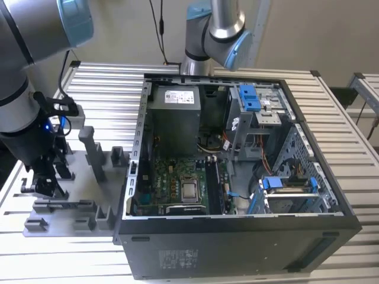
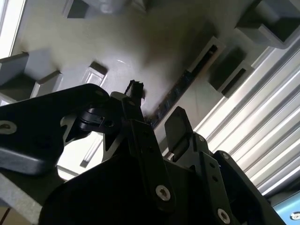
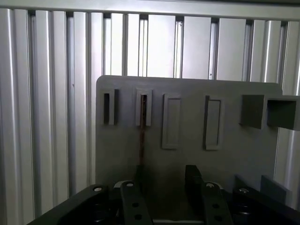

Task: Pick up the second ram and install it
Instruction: 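Pick up the second ram and move it above second insertion slot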

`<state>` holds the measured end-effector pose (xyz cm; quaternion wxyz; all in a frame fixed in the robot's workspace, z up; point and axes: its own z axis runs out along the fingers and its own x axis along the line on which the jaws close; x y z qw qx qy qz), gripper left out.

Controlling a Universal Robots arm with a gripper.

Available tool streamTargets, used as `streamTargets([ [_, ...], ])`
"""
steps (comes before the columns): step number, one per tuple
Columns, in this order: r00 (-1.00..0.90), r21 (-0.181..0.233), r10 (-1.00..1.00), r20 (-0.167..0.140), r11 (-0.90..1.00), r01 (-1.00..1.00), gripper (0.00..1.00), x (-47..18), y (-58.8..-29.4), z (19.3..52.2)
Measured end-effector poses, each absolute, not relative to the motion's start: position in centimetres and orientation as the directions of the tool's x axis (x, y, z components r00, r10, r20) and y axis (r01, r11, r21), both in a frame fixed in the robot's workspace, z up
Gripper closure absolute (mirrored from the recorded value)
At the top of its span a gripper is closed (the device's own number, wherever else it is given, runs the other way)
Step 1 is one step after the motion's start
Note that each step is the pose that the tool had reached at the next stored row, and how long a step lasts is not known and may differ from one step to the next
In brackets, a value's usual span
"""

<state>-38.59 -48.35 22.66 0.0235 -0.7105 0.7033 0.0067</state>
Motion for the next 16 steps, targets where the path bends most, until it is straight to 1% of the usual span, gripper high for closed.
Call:
streamTargets([
  [16,0.011,-0.024,-0.999,-0.04,-0.01,-1.0,0.52,-38.59,-48.52,21.95],
])
